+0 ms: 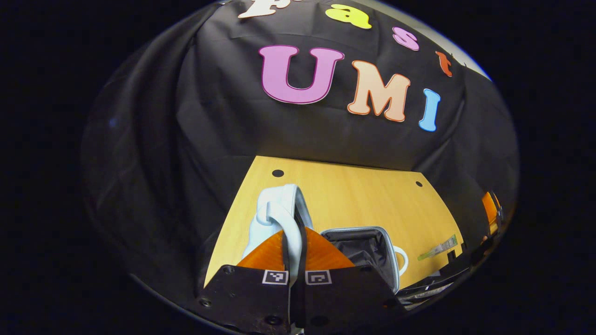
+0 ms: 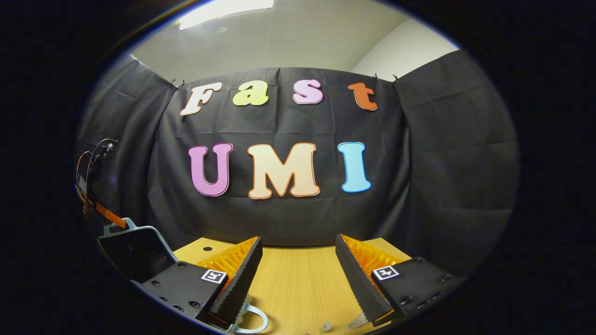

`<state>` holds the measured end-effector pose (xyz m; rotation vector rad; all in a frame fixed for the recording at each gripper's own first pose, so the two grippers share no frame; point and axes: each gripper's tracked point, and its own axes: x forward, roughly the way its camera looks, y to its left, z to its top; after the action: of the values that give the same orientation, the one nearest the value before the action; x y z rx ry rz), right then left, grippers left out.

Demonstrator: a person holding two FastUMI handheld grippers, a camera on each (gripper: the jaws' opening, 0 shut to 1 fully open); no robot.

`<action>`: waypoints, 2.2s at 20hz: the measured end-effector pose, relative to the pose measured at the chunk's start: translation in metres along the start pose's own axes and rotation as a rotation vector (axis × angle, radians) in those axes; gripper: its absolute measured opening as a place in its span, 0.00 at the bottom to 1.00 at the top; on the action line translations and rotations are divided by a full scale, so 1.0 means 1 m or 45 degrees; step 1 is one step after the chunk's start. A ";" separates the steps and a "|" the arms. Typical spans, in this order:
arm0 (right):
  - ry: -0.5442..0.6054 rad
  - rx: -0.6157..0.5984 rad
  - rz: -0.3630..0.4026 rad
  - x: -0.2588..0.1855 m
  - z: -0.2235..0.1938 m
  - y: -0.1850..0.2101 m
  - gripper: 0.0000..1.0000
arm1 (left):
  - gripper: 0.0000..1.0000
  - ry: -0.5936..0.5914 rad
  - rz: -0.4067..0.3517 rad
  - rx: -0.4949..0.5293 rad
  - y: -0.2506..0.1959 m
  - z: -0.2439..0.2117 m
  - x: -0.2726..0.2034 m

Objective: First open the suitcase, pack the skin care products into it, and then close the suitcase.

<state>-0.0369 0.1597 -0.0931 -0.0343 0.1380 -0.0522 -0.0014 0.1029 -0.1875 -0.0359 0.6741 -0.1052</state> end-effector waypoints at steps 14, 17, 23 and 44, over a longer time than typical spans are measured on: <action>0.007 -0.106 0.011 -0.001 0.004 0.032 0.97 | 0.00 0.004 0.184 -0.210 0.054 -0.019 0.015; 0.026 -0.130 0.012 -0.002 -0.002 0.035 0.97 | 0.00 0.048 0.234 -0.192 0.061 -0.033 0.026; 0.044 -0.172 0.006 0.000 -0.004 0.038 0.98 | 0.00 0.149 0.360 -0.213 0.081 -0.065 0.048; -0.124 -0.107 -0.004 0.015 0.032 -0.005 1.00 | 0.89 -0.647 0.308 -0.026 -0.067 0.114 -0.009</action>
<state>-0.0174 0.1547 -0.0632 -0.1211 0.0429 -0.0477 0.0566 0.0373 -0.0886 -0.0001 0.1683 0.1414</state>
